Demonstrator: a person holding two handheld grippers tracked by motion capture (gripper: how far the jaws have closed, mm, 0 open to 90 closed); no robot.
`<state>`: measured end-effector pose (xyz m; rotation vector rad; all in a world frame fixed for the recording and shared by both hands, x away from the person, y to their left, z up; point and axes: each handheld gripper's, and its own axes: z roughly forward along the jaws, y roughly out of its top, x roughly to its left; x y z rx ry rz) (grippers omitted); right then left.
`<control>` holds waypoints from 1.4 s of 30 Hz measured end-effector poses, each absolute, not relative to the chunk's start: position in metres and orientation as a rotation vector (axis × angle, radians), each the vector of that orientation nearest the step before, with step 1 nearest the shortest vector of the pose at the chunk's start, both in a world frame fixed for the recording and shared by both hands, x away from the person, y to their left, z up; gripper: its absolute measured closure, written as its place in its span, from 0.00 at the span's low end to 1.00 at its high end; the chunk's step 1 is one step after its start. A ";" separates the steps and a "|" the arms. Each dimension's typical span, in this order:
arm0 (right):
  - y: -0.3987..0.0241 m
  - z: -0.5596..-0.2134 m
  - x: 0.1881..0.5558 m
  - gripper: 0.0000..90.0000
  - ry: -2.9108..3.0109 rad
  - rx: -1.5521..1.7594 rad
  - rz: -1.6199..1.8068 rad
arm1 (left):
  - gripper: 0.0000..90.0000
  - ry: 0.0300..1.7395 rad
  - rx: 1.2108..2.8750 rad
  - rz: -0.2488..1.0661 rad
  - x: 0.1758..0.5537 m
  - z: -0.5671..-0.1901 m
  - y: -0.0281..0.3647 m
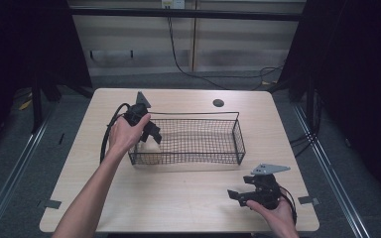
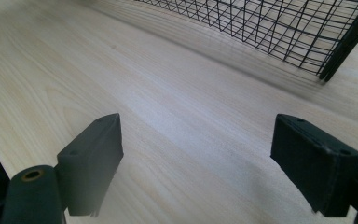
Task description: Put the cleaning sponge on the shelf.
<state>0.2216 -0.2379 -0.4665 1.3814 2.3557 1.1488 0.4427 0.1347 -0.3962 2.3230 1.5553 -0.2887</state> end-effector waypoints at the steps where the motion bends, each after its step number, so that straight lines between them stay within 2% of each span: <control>1: -0.238 -0.466 0.222 0.18 2.355 1.382 1.149 | 0.19 1.530 2.326 -0.277 0.442 -0.395 0.137; 12: -0.239 -0.467 0.222 0.18 2.346 1.389 1.153 | 0.19 1.344 2.282 -0.241 0.429 -0.380 0.146; 15: -0.239 -0.466 0.222 0.18 2.340 1.394 1.151 | 0.22 1.289 2.298 -0.236 0.426 -0.377 0.146; 28: -0.240 -0.466 0.222 0.18 2.337 1.393 1.152 | 0.22 1.186 2.279 -0.243 0.410 -0.365 0.160; 31: -0.240 -0.466 0.223 0.18 2.335 1.396 1.151 | 0.19 1.149 2.272 -0.244 0.408 -0.364 0.168; 35: -0.240 -0.466 0.222 0.18 2.335 1.395 1.152 | 0.20 1.138 2.259 -0.227 0.404 -0.363 0.177; 37: -0.240 -0.466 0.223 0.18 2.334 1.399 1.150 | 0.24 1.128 2.233 -0.195 0.398 -0.362 0.180; 40: -0.240 -0.466 0.223 0.18 2.334 1.403 1.148 | 0.24 1.110 2.225 -0.218 0.392 -0.365 0.184; 42: -0.240 -0.467 0.223 0.18 2.335 1.401 1.147 | 0.24 1.105 2.241 -0.182 0.388 -0.365 0.187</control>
